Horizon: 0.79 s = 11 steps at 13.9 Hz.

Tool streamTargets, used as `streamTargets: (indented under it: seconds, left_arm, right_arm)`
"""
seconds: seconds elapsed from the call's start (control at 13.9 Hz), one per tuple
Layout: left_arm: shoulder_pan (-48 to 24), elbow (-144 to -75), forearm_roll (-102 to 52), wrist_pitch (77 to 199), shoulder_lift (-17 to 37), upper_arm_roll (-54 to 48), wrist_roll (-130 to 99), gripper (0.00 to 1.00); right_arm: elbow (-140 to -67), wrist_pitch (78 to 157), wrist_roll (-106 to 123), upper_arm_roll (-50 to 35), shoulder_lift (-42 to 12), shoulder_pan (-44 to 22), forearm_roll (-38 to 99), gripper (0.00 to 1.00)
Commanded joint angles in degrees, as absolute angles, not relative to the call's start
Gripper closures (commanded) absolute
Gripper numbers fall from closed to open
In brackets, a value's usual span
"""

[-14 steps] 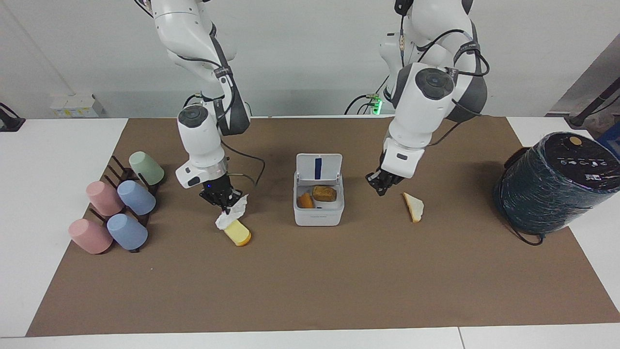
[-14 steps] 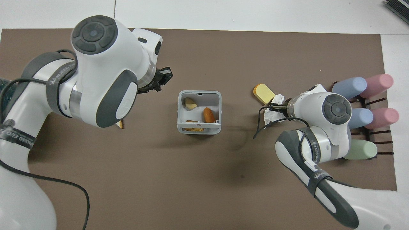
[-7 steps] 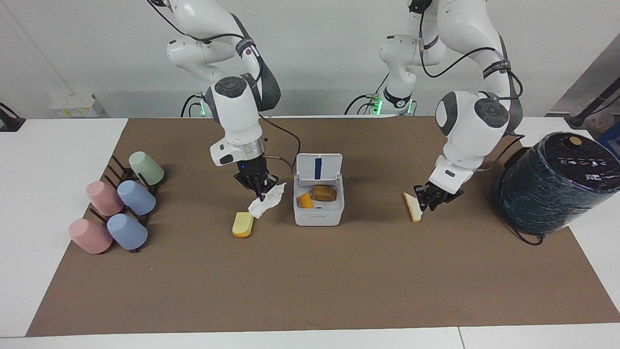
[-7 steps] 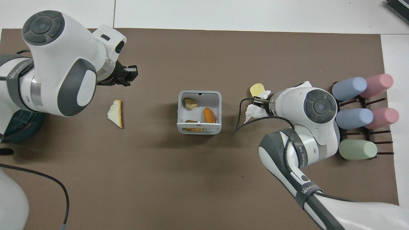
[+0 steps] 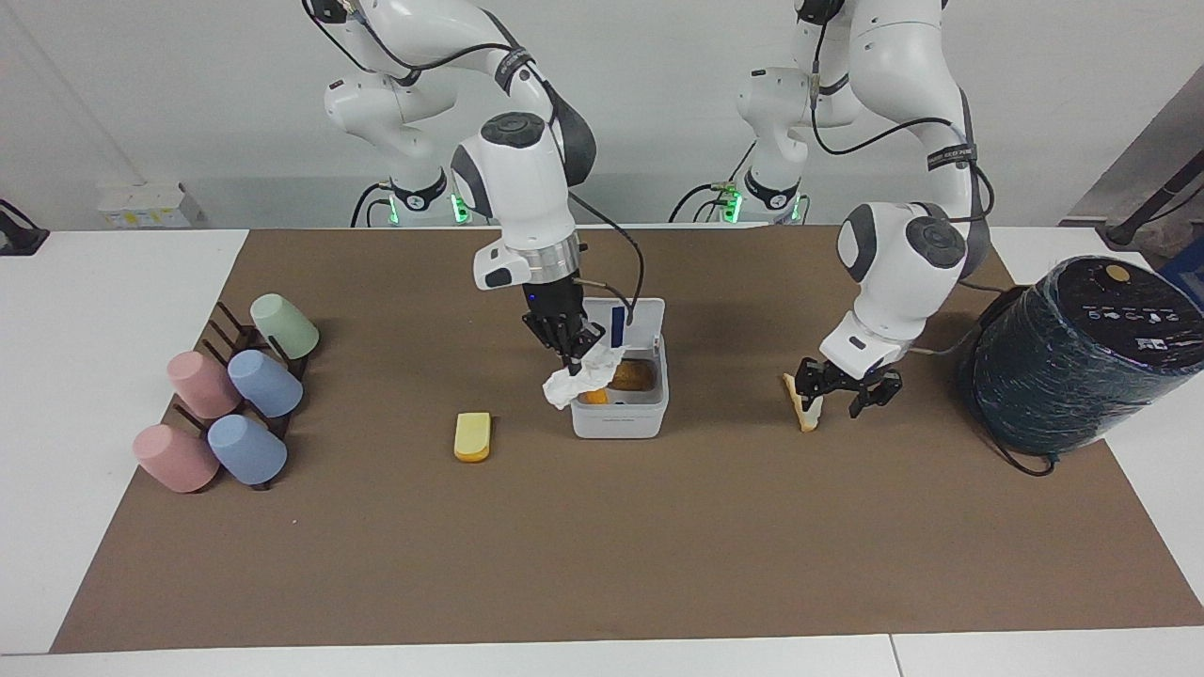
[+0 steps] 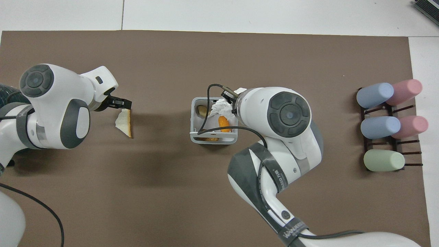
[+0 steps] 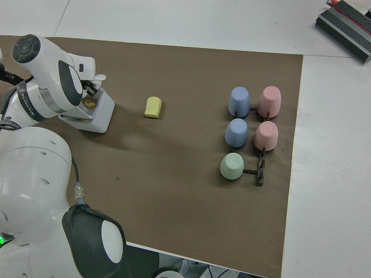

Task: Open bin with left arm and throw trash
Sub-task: 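Grasp the toast slice with the left gripper while the right gripper withdraws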

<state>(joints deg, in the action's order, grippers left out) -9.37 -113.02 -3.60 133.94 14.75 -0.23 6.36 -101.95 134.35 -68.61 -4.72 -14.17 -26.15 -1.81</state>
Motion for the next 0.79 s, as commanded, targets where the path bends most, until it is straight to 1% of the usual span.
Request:
streamTargets:
  seconds: [0.0, 0.07, 0.14, 0.22, 0.36, 0.43, 0.5, 0.65, 0.72]
  left_arm:
    - [-9.9, -116.8, -2.9, 138.0, 15.5, -0.1, 7.0, 0.22]
    - [-9.9, -118.5, -3.0, 139.7, 15.6, -0.1, 7.1, 0.22]
    - [-9.9, -119.6, -2.9, 140.5, 15.5, -0.1, 7.1, 0.22]
    - [-9.9, -120.3, -3.0, 140.5, 15.4, -0.1, 7.0, 0.23]
    - [-9.9, -122.6, -3.0, 140.8, 14.9, -0.1, 6.8, 0.28]
    - [-9.8, -123.0, -3.0, 140.8, 14.8, -0.1, 6.8, 0.34]
    - [-9.9, -123.0, -3.0, 140.7, 14.8, -0.1, 6.6, 0.44]
    - [-9.9, -122.9, -3.0, 140.7, 14.8, -0.1, 5.9, 0.70]
    - [-10.0, -122.4, -3.0, 140.7, 14.9, -0.1, 5.5, 0.87]
  right_arm:
    - [-100.7, 135.1, -69.9, -4.7, -17.0, -27.6, -0.6, 1.00]
    - [-101.1, 134.9, -69.8, -4.7, -17.0, -27.9, -0.6, 0.38]
    - [-101.1, 133.9, -69.9, -4.7, -17.0, -27.9, -0.6, 0.09]
    - [-101.1, 133.4, -70.0, -4.7, -17.0, -27.9, -0.6, 0.00]
    - [-100.6, 133.0, -70.1, -4.7, -16.9, -28.0, -0.7, 0.00]
    - [-100.4, 133.0, -70.1, -4.7, -16.8, -28.0, -0.8, 0.00]
    - [-100.2, 132.9, -70.0, -4.7, -16.7, -28.0, -0.9, 0.00]
    - [-100.1, 131.9, -68.0, -4.4, -16.1, -26.7, -1.8, 0.00]
    - [-100.2, 131.1, -64.1, -4.0, -16.0, -26.2, -2.6, 0.00]
